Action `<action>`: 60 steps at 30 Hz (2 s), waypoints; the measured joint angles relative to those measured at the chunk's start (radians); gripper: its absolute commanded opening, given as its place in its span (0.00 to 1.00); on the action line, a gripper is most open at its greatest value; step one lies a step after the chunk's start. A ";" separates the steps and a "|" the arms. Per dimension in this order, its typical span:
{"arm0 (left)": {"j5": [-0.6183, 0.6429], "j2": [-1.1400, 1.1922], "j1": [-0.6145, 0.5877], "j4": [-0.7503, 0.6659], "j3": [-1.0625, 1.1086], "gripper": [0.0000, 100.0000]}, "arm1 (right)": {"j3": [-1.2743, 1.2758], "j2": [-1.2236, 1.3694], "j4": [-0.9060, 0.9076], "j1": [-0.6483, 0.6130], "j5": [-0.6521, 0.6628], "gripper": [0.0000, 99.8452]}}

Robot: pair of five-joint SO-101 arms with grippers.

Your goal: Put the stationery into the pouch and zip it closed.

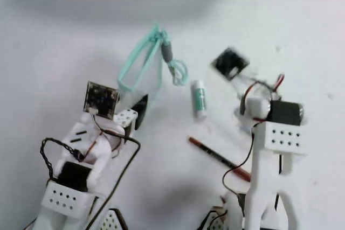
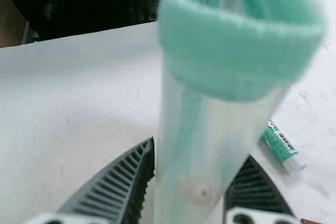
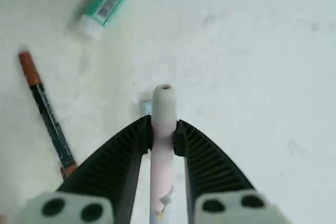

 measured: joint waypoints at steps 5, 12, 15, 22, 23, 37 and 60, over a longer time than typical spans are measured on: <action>0.000 0.000 0.000 0.000 0.000 0.21 | -0.373 0.097 0.121 -0.066 -0.281 0.02; 0.000 0.000 0.002 0.000 0.000 0.21 | -0.927 0.172 0.207 -0.316 -0.525 0.02; 0.000 0.000 0.002 0.000 0.000 0.21 | -1.049 0.175 0.187 -0.437 -0.605 0.02; 0.000 0.000 0.002 0.000 0.000 0.21 | -1.076 0.203 -0.040 -0.657 -0.657 0.02; 0.000 0.000 0.002 0.000 0.000 0.21 | -1.068 0.213 -0.078 -0.678 -0.657 0.02; 0.000 0.000 0.000 0.000 0.000 0.21 | -0.967 0.347 -0.367 -0.809 -0.663 0.02; 0.000 0.000 0.002 0.000 0.000 0.21 | -0.689 0.203 -0.210 -0.732 -0.631 0.29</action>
